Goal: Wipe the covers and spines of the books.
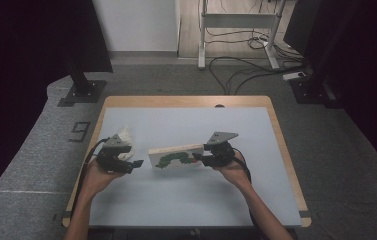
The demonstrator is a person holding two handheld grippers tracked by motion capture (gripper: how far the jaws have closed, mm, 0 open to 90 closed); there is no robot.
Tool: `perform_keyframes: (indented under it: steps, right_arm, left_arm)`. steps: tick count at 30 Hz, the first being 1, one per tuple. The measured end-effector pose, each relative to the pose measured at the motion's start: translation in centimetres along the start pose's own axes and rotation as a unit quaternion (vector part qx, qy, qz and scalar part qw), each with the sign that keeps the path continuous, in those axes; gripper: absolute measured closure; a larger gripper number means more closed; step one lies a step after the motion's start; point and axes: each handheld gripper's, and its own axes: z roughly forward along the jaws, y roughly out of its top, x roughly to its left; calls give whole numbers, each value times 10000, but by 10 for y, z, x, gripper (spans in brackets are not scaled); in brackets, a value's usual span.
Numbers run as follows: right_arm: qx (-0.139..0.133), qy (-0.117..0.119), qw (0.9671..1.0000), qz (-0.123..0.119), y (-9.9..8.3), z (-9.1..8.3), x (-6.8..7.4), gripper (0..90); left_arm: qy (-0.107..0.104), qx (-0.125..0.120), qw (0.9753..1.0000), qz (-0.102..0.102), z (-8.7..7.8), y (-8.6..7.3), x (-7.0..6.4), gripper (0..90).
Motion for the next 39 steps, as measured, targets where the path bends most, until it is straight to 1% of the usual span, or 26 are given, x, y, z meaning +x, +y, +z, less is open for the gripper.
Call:
perform_keyframes:
  steps: [2, 5, 9, 11, 15, 17, 20, 26, 32, 39]
  right_arm:
    - [2, -3, 10000, 18, 0, 0, 0, 535]
    - [7, 2, 10000, 28, 0, -1, -1, 555]
    - [2, 4, 10000, 32, -1, -2, 0, 572]
    - [6, 17, 10000, 29, -2, -3, 0, 578]
    - [19, 44, 10000, 18, -2, -5, 1, 582]
    - [35, 70, 10000, 4, -3, -6, 2, 581]
    - [47, 118, 9999, -3, -3, -7, 3, 578]
    - [36, 241, 9997, 82, -6, -13, 3, 566]
    - [23, 300, 9994, 165, -6, -19, 5, 544]
    - [87, 321, 9993, 166, -9, -25, 10, 539]
  left_arm:
    - [-50, 18, 9999, 92, 5, 3, -6, 251]
    - [-129, 21, 9997, 221, 11, 9, -15, 310]
    - [-272, -58, 9990, 348, 15, 16, -23, 395]
    - [-295, -66, 9986, 439, 18, 18, -28, 438]
    - [-250, -31, 9985, 495, 20, 20, -34, 516]
    - [-148, -21, 9986, 514, 20, 21, -36, 553]
    - [-132, -90, 9986, 500, 18, 20, -38, 592]
    - [-131, -100, 9984, 542, 17, 19, -43, 598]
    - [-126, -157, 9986, 489, 16, 16, -48, 584]
    - [-161, -275, 9985, 444, 14, 8, -55, 558]
